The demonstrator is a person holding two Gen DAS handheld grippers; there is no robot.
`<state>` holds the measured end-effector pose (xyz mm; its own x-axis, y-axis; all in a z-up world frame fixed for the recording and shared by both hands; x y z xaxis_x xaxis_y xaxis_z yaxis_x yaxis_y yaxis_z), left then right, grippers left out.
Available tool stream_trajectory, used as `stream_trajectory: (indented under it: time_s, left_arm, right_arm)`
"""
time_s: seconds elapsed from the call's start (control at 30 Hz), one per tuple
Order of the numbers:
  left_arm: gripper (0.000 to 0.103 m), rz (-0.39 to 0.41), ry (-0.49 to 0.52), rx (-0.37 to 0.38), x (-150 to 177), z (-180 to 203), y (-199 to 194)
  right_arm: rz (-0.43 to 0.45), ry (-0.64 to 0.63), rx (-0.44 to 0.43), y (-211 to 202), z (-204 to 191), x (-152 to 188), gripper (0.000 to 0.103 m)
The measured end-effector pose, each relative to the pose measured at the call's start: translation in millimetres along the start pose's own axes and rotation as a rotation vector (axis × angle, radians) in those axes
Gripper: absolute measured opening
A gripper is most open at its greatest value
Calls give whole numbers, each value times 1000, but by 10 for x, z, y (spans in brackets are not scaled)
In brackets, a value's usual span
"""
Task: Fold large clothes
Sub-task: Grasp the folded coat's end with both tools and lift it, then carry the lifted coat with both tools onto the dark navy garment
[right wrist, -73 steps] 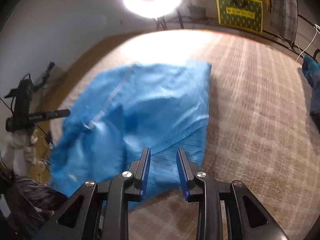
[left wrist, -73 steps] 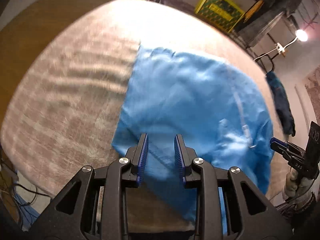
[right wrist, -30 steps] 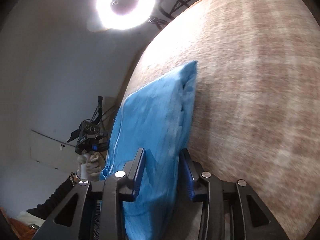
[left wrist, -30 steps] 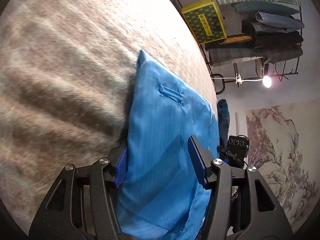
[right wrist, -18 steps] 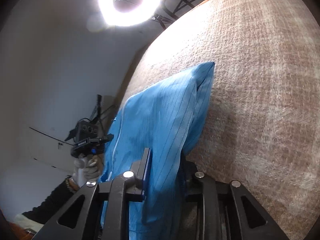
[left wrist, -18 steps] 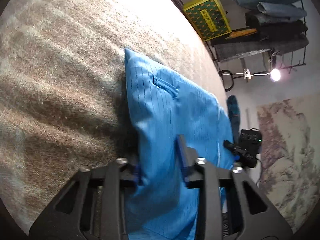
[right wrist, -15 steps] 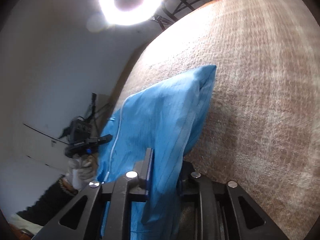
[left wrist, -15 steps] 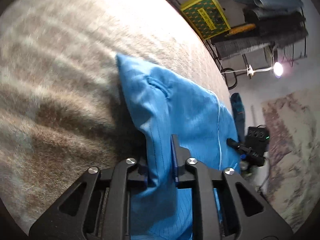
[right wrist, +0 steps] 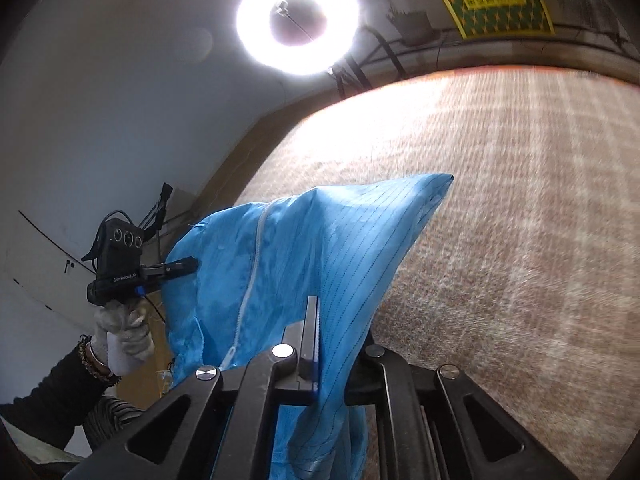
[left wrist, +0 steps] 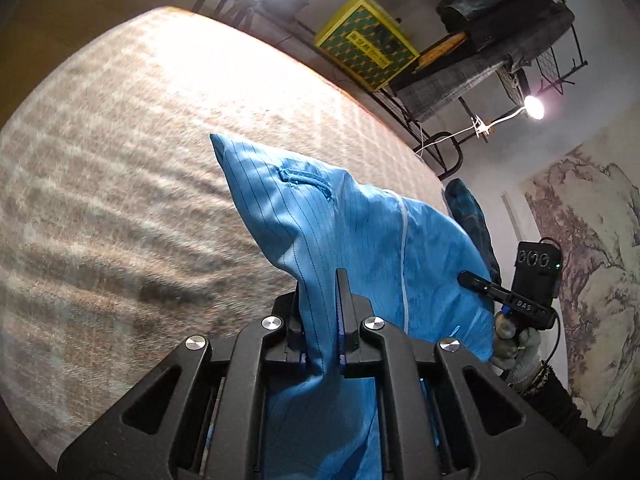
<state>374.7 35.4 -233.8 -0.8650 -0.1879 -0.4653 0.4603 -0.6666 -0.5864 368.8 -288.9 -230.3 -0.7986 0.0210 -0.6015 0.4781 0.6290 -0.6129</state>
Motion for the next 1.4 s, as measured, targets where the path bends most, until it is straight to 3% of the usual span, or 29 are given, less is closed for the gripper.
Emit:
stream_trajectory:
  time_s: [0.27,0.73,1.13,1.4]
  left_arm:
    - [7,-10,54,38,-82,443,130]
    - [5,-86,186,122,-86,1523,914]
    - [5,-170,285,242,-36,2752,1983]
    - [5,-201,337,303,-182,3450,2687]
  right_arm:
    - [83,-6,63,-510,109,8,4]
    - [178,74,175,-1539,621,165,4]
    - [278,124,325,-2842,1283,409,3]
    - [329,160,411,-3473,1821,408,3]
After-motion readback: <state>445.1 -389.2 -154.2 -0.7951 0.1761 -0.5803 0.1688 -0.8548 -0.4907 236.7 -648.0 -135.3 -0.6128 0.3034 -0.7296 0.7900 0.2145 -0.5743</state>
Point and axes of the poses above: each gripper's, at about its wrist camera, not at the fingertips, and y roughly the way its jaws point, z to its right, x to its underside, the point moved 5 cm from there along y, roughly the way its jaws point, and after that the axes turned 1 degree about -y, right-handed, at the moved point
